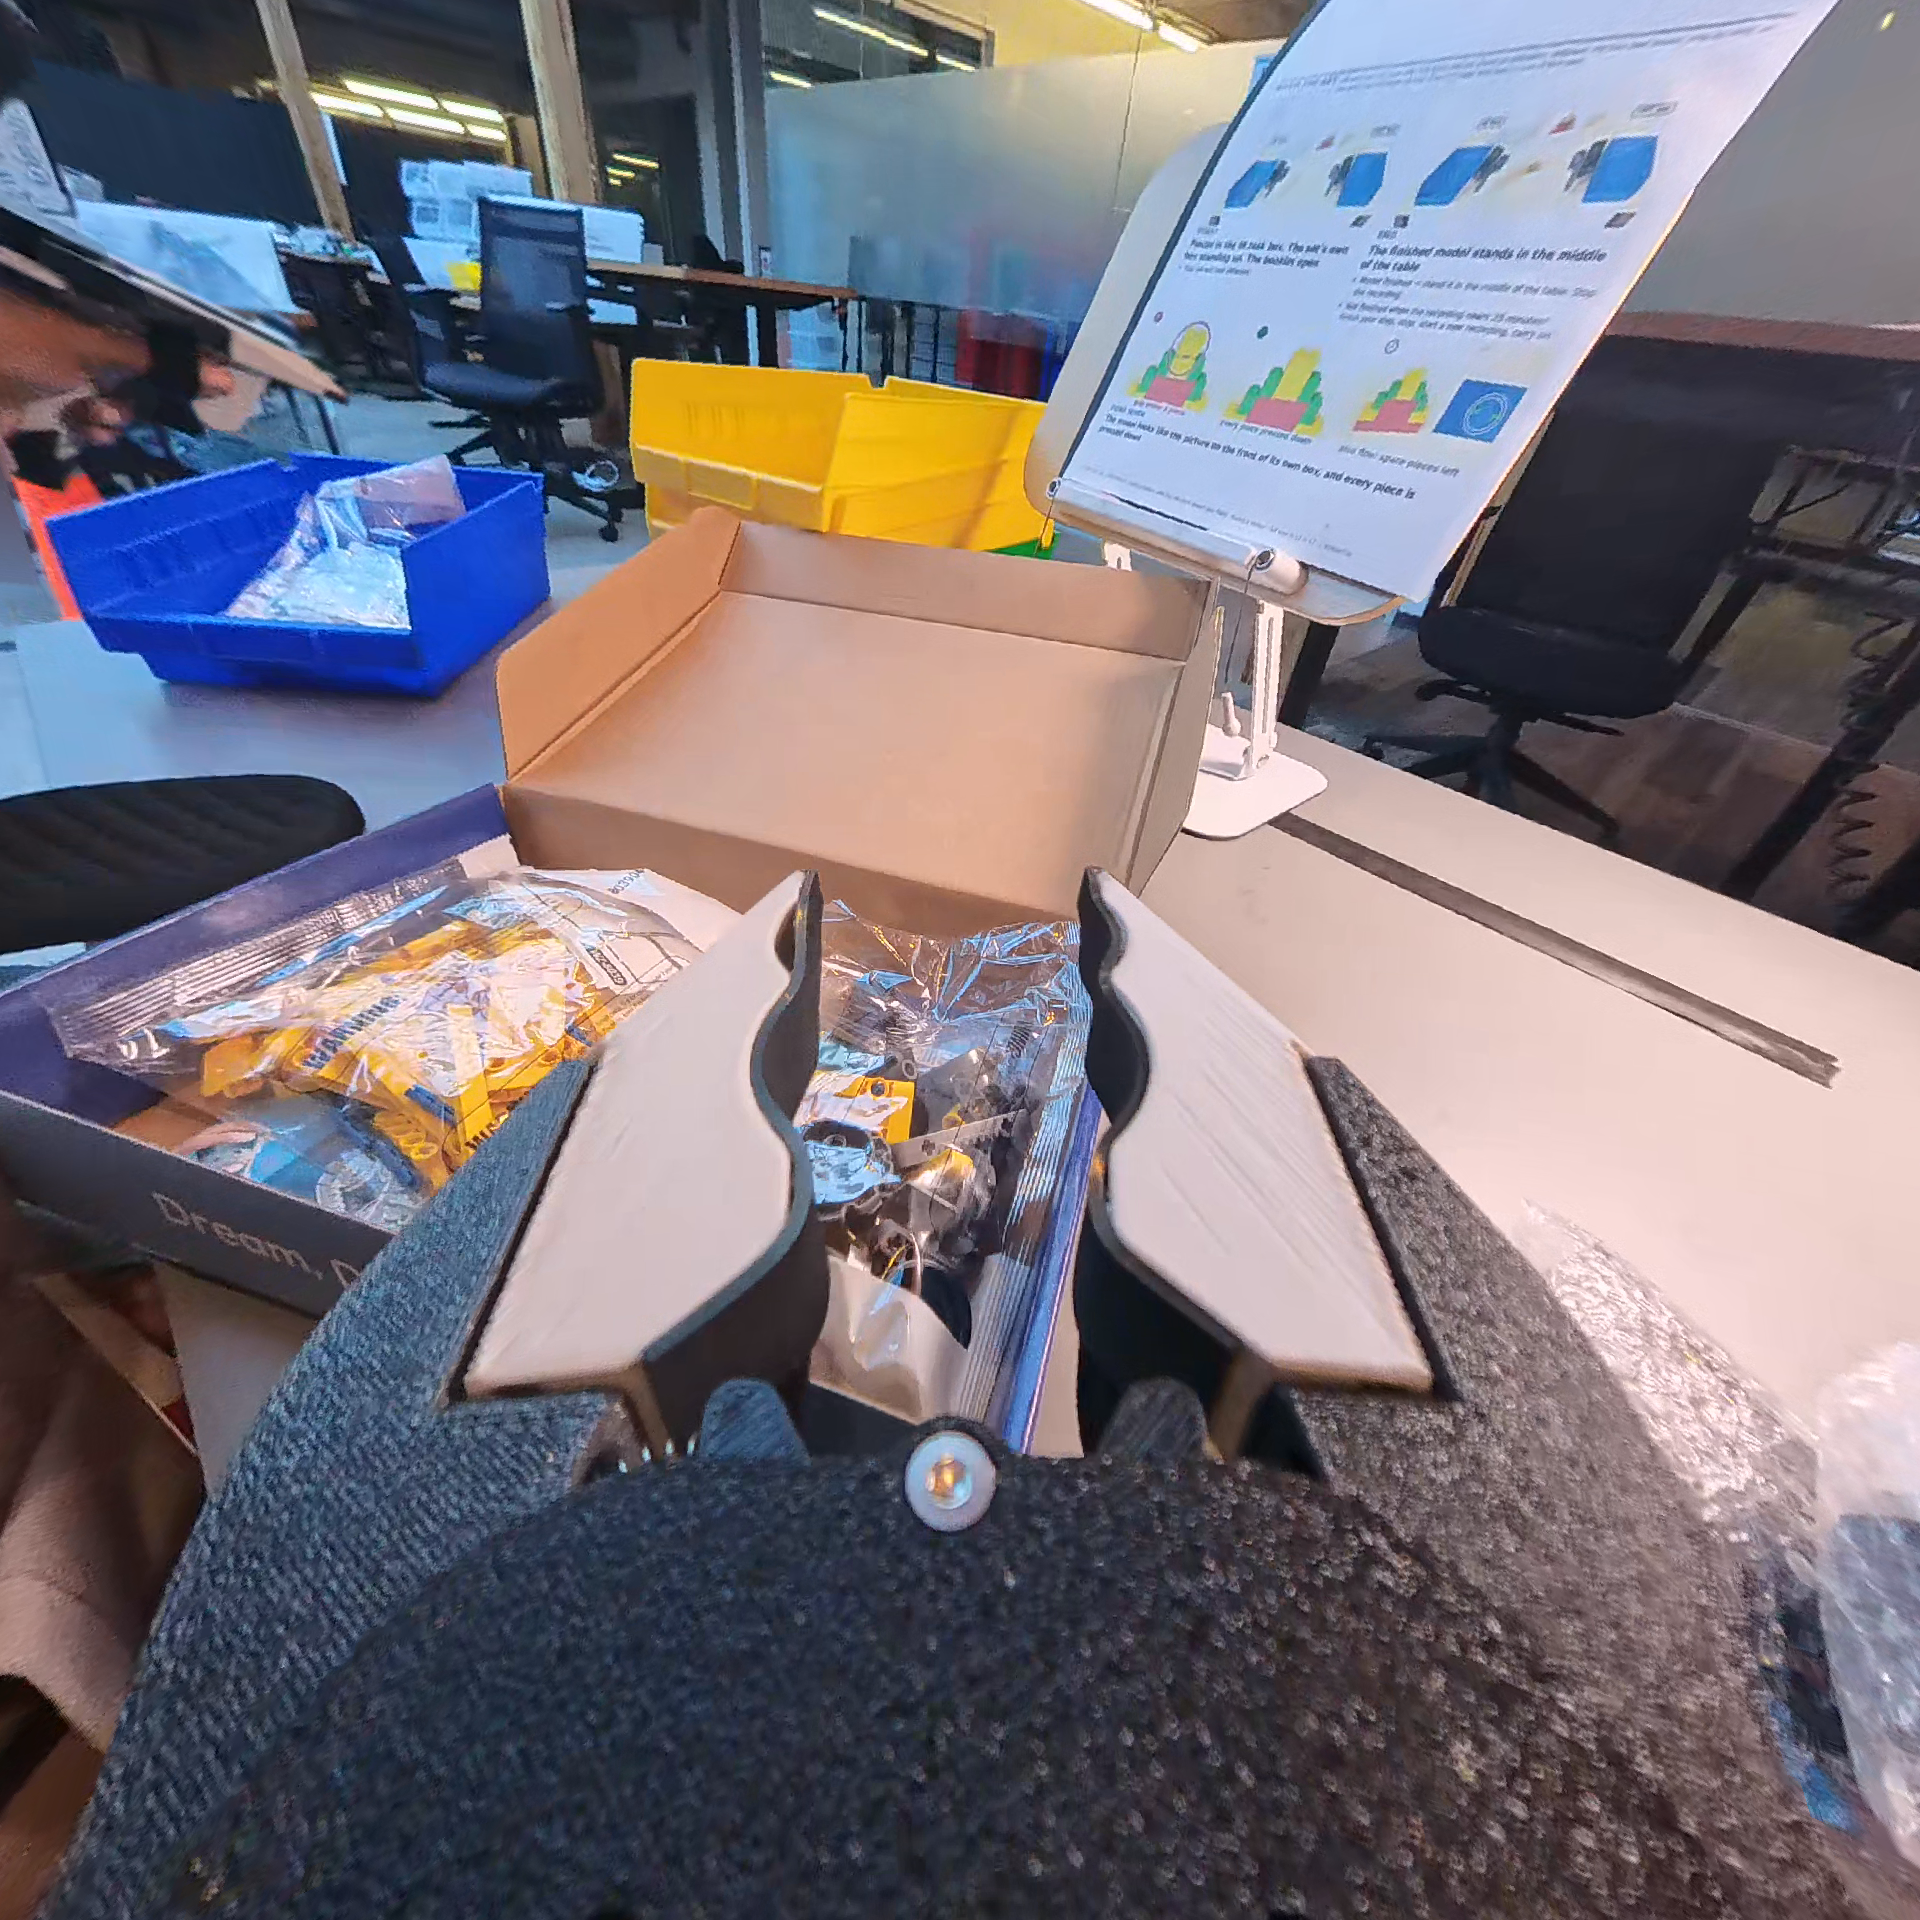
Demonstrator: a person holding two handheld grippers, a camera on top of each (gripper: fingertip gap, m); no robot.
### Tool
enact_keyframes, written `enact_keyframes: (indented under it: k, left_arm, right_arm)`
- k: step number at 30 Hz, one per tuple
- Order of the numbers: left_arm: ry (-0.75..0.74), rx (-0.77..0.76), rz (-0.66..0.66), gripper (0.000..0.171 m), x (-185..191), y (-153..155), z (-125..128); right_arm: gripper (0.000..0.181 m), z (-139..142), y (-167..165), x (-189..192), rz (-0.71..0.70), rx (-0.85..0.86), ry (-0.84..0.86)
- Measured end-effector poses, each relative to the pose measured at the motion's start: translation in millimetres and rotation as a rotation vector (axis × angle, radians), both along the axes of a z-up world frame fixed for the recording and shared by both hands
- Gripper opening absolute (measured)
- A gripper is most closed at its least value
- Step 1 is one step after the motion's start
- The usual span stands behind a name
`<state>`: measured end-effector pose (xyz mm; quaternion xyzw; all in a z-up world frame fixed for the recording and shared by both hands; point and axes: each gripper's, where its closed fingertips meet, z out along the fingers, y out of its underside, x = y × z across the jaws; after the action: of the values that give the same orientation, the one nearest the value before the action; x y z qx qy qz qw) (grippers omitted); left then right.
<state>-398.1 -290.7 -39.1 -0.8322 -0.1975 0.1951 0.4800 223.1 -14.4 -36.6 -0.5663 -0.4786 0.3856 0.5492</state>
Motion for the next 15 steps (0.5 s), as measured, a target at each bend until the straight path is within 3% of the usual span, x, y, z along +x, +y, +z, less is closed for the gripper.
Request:
enact_keyframes:
  k: [3,5,8,15]
  left_arm:
    - [-0.075,-0.131,0.134,0.048,-85,-50,-26]
    - [-0.11,-0.212,0.152,0.056,-123,-65,-44]
    - [-0.177,-0.3,0.113,0.062,-152,-67,-68]
    - [-0.139,-0.562,0.005,0.036,-179,-67,-104]
  right_arm:
    - [0.048,9,-1,-7,0.012,0.023,-0.011]
    - [0.046,15,-4,-14,0.01,0.063,-0.024]
    - [0.045,22,-7,-22,0.002,0.092,-0.04]
    - [0.043,17,-8,-31,-0.03,0.079,-0.072]
